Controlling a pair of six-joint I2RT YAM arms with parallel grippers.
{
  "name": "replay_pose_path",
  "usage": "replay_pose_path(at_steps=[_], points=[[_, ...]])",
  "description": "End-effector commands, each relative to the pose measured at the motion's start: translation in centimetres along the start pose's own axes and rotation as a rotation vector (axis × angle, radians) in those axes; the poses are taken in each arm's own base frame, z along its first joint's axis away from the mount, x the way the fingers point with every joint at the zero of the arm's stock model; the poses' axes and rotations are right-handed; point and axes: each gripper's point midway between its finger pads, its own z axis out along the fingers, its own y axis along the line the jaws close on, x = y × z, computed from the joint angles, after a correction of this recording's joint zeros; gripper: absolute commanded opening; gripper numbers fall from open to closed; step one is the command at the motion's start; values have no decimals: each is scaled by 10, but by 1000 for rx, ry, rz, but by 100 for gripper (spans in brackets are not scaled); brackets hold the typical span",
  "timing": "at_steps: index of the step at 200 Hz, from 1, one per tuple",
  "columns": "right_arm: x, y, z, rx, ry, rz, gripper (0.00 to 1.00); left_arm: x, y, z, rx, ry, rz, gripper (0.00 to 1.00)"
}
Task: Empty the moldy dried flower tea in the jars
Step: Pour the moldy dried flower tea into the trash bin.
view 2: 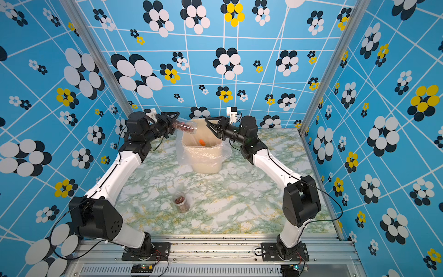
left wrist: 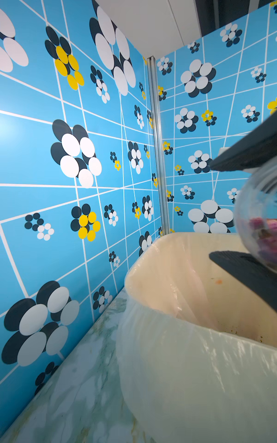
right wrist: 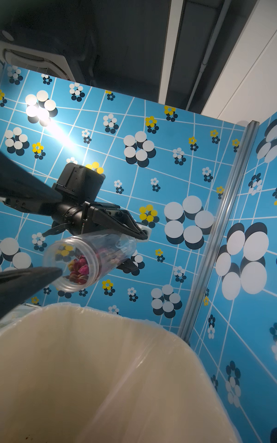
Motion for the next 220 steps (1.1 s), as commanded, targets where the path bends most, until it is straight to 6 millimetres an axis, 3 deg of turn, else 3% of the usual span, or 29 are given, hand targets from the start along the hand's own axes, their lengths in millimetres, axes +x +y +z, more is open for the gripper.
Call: replay_pose_path(at_steps=[1, 49, 91, 220], points=[[1, 0, -10, 45, -7, -59, 47, -1, -9, -1, -5, -12, 92, 0], [6, -9, -25, 99, -1, -85, 47, 4, -12, 3, -8, 10, 179, 0], [13, -17, -39, 171, 13, -135, 49, 8, -1, 9, -112, 7, 236, 0], [37, -62, -77, 395, 58, -246, 77, 5, 4, 25, -226, -44, 409, 0]])
